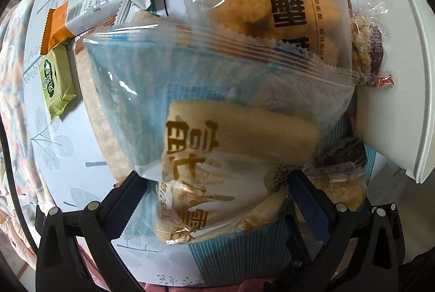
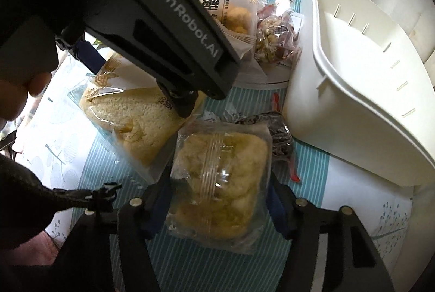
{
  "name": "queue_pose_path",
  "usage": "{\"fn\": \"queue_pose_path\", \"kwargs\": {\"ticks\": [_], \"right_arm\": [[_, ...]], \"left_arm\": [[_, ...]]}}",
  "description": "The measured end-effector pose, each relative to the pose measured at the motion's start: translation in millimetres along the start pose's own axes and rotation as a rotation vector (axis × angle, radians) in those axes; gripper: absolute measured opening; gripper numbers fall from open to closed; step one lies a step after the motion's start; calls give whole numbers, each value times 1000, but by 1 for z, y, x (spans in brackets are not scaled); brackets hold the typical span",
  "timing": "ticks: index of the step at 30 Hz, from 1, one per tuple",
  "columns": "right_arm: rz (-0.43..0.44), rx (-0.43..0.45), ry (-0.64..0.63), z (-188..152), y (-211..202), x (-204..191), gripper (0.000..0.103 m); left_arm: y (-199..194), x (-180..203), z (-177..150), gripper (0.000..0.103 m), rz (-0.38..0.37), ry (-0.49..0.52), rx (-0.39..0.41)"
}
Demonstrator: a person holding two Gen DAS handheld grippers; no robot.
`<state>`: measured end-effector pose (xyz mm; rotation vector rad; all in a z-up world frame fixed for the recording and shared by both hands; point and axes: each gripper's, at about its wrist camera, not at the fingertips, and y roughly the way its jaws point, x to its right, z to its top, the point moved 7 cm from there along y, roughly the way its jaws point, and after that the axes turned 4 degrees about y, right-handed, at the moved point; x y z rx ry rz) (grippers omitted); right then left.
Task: Organize snacks
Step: 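Grasp the clear bread bag with the left gripper while the right grasps a clear cracker bag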
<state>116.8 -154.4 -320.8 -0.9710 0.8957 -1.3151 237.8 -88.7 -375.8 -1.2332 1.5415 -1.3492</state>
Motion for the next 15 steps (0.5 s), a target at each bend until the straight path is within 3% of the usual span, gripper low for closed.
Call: {"fn": "queue_pose_path", "kwargs": {"ticks": [9, 15], "right_arm": [[25, -41, 70, 1, -2, 12, 52], [29, -78, 176, -5, -9, 16, 50]], "left_arm": [[-8, -1, -30, 102, 2, 5, 76], [-12, -6, -51, 93, -47, -4, 86]]}}
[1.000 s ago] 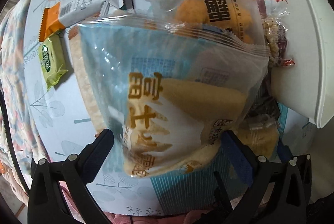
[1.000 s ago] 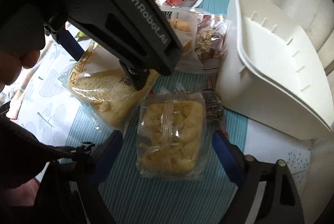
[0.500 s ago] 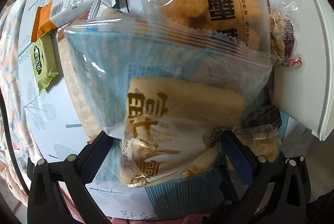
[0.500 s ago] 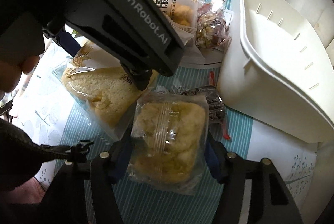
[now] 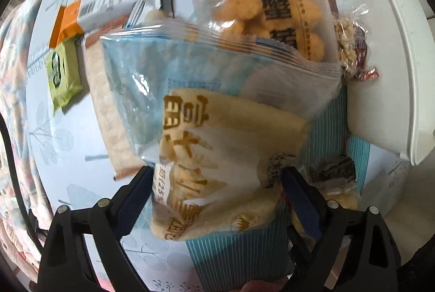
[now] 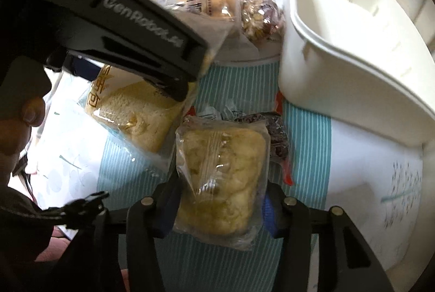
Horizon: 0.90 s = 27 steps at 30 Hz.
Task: Organize snacks
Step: 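Grasp the clear bread bag with the left gripper while the right grasps a clear cracker bag, then carry both bags over the white tray and open both grippers to drop them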
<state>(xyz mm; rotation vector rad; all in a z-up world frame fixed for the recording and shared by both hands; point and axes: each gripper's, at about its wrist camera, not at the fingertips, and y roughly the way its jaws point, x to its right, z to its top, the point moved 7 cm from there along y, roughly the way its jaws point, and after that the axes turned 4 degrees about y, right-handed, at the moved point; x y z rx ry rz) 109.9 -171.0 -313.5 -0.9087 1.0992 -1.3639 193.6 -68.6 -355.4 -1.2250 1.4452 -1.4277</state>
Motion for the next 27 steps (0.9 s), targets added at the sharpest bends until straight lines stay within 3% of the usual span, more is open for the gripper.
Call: {"fn": "queue_pose_path", "kwargs": {"ticks": [3, 8, 11, 22, 27], "right_arm": [[-16, -5, 55, -6, -6, 1, 50], [-38, -1, 136, -17, -16, -5, 49], [-49, 11, 162, -23, -24, -16, 49], [-109, 109, 178, -28, -49, -50, 49], [-128, 156, 165, -24, -68, -61, 49]], "left_arm": [[-2, -13, -17, 89, -28, -8, -11], [-14, -27, -38, 64, -44, 31, 18], [-20, -37, -48, 55, -73, 45, 17], [-37, -79, -92, 33, -159, 86, 54], [-54, -97, -100, 28, -153, 83, 87]]}}
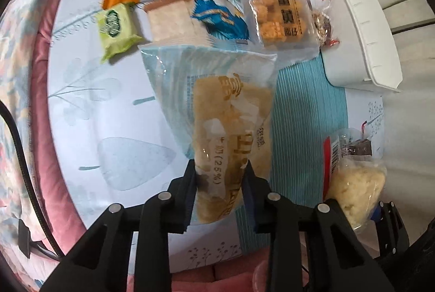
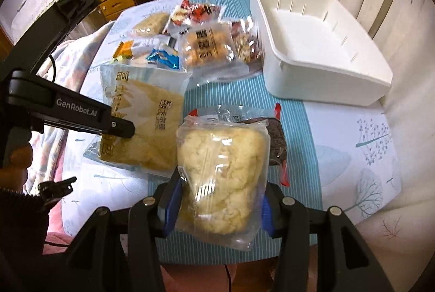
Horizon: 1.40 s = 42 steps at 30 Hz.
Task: Organize snacks
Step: 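Carry both bags over the white tray and open both grippers to drop them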
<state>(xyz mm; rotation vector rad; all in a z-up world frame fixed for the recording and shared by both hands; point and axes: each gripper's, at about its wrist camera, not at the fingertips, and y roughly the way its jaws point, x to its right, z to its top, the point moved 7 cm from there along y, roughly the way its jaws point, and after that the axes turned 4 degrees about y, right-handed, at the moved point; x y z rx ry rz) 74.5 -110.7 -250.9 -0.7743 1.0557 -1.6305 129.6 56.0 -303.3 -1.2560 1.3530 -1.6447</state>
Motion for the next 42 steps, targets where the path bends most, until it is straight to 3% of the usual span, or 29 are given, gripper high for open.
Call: {"fn": "queue_pose_path", "kwargs": {"ticks": [12, 19, 30, 42], "right_arm": [[56, 94, -31, 28, -28, -4, 49], [136, 195, -29, 62, -58, 4, 48], [172, 245, -82, 105, -83, 42, 48], [181, 263, -103, 147, -85, 125, 49]], "left_arm": [[-85, -6, 23, 26, -6, -23, 116], [-113, 33, 46, 25, -22, -8, 187], [-173, 110, 85, 25, -63, 25, 314], [-163, 196, 127, 25, -84, 10, 374]]}}
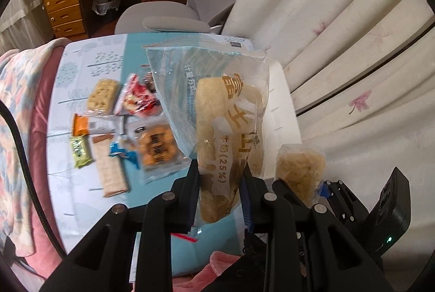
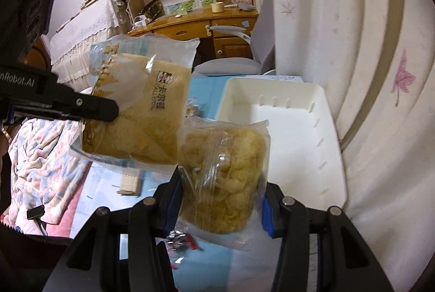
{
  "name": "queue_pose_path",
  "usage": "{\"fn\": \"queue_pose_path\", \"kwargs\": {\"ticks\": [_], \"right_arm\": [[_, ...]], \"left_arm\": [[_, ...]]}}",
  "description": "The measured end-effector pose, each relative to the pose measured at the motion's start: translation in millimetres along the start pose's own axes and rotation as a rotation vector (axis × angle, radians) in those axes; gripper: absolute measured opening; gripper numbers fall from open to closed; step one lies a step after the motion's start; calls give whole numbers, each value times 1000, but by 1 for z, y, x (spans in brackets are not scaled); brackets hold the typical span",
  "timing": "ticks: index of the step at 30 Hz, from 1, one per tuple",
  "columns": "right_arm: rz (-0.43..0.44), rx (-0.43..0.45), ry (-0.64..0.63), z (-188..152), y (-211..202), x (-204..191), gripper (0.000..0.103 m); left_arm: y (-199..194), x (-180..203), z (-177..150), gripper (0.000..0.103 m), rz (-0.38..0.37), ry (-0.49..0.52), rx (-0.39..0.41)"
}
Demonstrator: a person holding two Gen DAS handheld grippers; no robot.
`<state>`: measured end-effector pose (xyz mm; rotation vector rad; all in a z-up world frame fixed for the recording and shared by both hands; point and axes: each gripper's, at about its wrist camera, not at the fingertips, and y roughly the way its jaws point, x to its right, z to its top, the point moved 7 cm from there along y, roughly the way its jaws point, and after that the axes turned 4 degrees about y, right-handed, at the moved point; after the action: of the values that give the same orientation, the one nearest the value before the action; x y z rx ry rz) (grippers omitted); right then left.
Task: Organize snacks
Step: 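Carry both bags over the white tray and open both grippers to drop them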
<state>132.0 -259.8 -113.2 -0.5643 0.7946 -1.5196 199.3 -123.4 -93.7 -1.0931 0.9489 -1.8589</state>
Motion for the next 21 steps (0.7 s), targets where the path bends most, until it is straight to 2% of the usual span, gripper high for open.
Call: {"fn": "queue_pose_path", "kwargs": {"ticks": [10, 17, 18, 19, 20, 21], "right_arm": [[-71, -2, 8, 19, 10, 83, 49], [-57, 5, 24, 22, 18, 108, 50], [-56, -4, 27, 22, 20, 110, 51], [-52, -19, 32, 20, 23, 113, 53], [-51, -29, 37, 19, 25, 115, 61], [-49, -29, 46, 19, 24, 116, 70]], "left_arm": [[46, 62, 19, 25, -37, 17, 48], [74, 97, 26, 26, -44, 108, 80], [77, 100, 26, 27, -47, 116, 80], [80, 101, 25, 33, -43, 122, 79], [82, 102, 25, 43, -29, 129, 82], [83, 104, 24, 48, -12, 140, 88]]}}
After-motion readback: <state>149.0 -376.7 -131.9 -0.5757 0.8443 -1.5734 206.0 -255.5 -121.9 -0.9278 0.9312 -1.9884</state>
